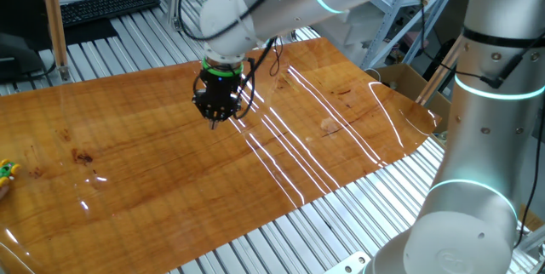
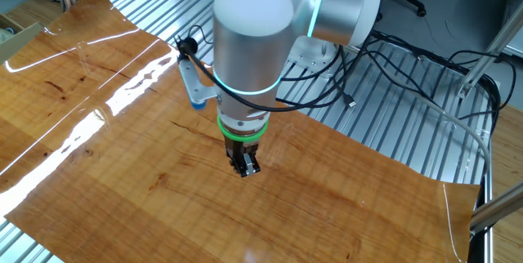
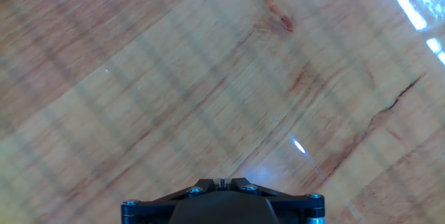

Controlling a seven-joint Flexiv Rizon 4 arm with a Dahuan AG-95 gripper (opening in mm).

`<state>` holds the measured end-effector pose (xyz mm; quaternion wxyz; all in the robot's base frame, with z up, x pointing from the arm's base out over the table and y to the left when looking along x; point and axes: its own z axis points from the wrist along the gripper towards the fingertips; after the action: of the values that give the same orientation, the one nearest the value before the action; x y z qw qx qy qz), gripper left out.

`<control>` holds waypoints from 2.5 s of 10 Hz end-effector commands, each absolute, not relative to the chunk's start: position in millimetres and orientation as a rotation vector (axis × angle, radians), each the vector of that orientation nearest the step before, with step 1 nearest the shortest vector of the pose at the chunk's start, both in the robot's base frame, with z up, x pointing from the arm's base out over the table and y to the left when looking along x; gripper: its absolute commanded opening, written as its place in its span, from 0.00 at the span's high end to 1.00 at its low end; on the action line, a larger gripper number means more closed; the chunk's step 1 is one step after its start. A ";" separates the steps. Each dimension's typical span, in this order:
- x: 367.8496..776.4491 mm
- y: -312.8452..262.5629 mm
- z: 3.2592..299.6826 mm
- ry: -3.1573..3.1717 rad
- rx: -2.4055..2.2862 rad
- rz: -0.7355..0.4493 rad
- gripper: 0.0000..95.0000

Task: Grasp the moving object

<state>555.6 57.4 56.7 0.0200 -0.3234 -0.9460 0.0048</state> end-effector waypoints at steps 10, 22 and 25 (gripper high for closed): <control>554.0 57.2 56.3 -2.967 -1.008 -0.083 1.00; 564.1 63.8 48.9 -2.768 -1.349 -0.030 1.00; 579.7 72.2 34.7 -2.701 -1.454 -0.038 1.00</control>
<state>579.5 70.7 36.4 0.0379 -0.4624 -0.8858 -0.0117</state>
